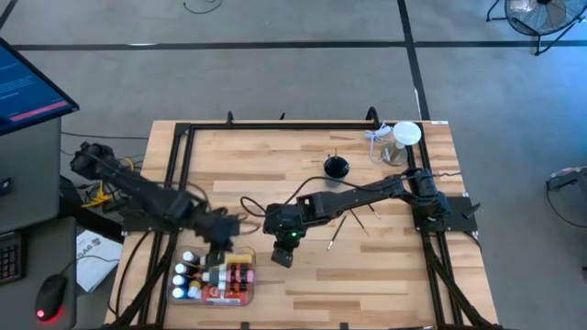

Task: Pick & Place Paint Supplies
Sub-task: Move the transparent bin to the bottom left of the table

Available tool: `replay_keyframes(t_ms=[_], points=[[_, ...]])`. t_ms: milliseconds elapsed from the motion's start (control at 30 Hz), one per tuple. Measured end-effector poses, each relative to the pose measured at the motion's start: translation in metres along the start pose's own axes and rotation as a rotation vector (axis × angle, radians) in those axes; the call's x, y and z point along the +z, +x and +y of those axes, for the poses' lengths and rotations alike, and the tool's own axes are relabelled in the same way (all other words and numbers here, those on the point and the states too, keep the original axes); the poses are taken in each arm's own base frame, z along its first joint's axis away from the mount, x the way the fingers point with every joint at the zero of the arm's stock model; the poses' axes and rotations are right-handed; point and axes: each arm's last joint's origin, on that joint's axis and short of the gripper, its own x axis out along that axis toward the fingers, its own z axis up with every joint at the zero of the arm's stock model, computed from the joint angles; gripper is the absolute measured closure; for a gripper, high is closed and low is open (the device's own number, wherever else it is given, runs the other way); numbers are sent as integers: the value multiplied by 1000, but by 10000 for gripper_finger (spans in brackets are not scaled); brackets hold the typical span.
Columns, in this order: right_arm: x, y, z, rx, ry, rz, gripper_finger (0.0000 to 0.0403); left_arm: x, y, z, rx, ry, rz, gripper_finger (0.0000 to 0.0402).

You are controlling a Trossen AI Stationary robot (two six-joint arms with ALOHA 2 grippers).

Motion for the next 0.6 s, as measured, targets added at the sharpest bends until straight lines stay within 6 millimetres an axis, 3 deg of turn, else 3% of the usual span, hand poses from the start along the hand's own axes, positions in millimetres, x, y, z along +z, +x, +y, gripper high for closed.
replay_keyframes(t_ms=[267, 400, 600], points=[[-3, 2, 4, -9, 8, -8, 403, 38, -5, 21, -24, 86, -77, 401], [-3, -5, 10, -41, -2, -43, 403, 52, 5, 17, -60, 152, -62, 401], [-7, -31, 25, -169, -33, -128, 403, 72, 26, 2, -81, 267, -16, 401]])
